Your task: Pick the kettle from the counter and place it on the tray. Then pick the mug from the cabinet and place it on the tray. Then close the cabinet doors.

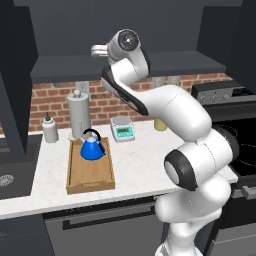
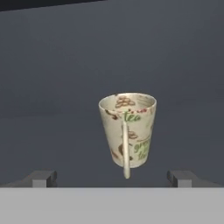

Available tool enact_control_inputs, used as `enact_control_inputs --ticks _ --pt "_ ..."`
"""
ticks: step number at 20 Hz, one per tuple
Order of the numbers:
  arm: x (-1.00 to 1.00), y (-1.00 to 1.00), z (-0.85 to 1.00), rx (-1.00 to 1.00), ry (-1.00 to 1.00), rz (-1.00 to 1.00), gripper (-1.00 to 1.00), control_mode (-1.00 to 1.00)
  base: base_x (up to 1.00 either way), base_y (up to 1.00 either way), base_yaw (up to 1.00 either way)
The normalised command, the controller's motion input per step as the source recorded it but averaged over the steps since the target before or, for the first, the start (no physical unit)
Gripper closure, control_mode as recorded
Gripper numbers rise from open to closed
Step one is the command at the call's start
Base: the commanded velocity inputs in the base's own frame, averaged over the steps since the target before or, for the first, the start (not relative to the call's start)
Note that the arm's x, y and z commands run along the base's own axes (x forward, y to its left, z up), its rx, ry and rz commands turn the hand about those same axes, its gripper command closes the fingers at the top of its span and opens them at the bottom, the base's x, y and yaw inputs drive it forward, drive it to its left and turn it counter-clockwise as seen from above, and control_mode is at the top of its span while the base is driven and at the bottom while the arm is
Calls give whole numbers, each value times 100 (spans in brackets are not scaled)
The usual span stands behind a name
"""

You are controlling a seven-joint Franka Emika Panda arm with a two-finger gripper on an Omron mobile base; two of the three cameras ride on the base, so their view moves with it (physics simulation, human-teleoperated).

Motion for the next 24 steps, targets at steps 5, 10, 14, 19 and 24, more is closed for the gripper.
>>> enact_control_inputs --ticks 5,10,14,19,24 --pt "36 0 -42 -10 -3 0 -100 -100 0 0 0" --pt "22 0 -44 -10 -5 0 -100 -100 0 0 0" --pt "16 0 0 0 0 0 -100 -100 0 0 0" --pt "15 -6 0 0 0 0 -100 -100 0 0 0" --pt "4 -28 0 4 0 0 -100 -100 0 0 0"
